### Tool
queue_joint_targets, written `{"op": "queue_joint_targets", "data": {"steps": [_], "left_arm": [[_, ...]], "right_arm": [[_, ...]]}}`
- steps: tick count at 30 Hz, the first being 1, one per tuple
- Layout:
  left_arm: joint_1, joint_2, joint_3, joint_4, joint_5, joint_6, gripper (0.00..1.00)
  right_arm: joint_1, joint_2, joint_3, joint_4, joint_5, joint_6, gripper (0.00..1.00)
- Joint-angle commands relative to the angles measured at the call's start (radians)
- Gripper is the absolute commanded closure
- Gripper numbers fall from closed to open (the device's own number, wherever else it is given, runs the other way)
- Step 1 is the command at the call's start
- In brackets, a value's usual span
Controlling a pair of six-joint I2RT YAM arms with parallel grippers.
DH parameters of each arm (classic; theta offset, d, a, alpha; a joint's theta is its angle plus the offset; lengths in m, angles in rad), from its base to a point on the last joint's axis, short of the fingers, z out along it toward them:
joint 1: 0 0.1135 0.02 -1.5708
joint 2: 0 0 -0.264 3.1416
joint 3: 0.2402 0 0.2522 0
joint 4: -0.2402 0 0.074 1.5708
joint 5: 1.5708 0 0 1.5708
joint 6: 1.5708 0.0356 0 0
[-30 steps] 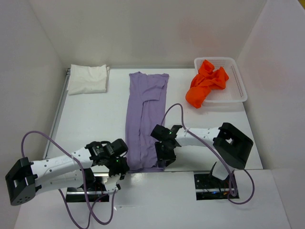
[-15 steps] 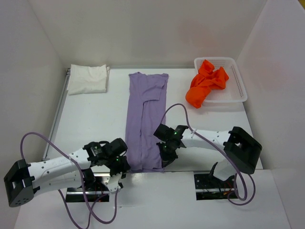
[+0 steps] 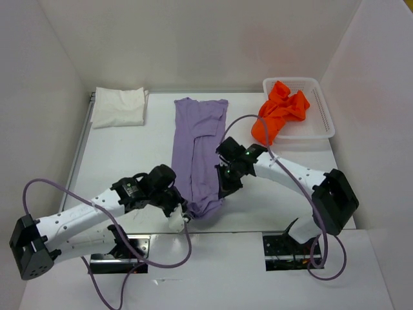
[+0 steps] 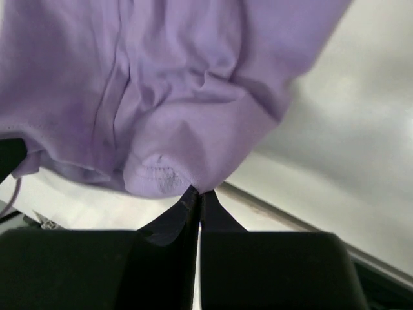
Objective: Fold and stack the t-shirts
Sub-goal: Fold the folded rectangular tshirt in 1/3 of the way
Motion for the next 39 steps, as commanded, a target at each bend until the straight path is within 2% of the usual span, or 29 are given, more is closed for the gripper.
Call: {"op": "queue_joint_targets", "data": {"steps": [1, 8, 15, 24, 32, 39], "left_arm": [[0.056, 0.035, 0.086, 0.046, 0.021, -0.133, 1.0], [0.312, 0.204, 0.195, 0.15, 0.041, -0.187, 1.0], [0.444, 0.385, 0.31, 0.285, 0.032, -0.237, 1.0], [0.521, 0.534, 0.385, 0.475, 0.023, -0.263, 1.0], [0.556, 0.632, 0.395, 0.58, 0.032, -0.263, 1.0], [0.565, 0.703, 0.404, 0.66, 0.064, -0.253, 0.99]], "right_arm": [[-0.055, -0.001, 0.093, -0.03, -0.007, -0.103, 1.0], [-0.215, 0.167, 0.284, 0.039, -0.017, -0.203, 1.0], [-0.295, 0.359, 0.478, 0.067, -0.018, -0.251, 1.0], [-0.351, 0.545, 0.728, 0.036, -0.012, -0.28, 1.0], [-0.428, 0.617, 0.76, 0.016, -0.021, -0.28, 1.0], [-0.437, 0.686, 0.794, 0.016, -0.043, -0.28, 1.0]]}}
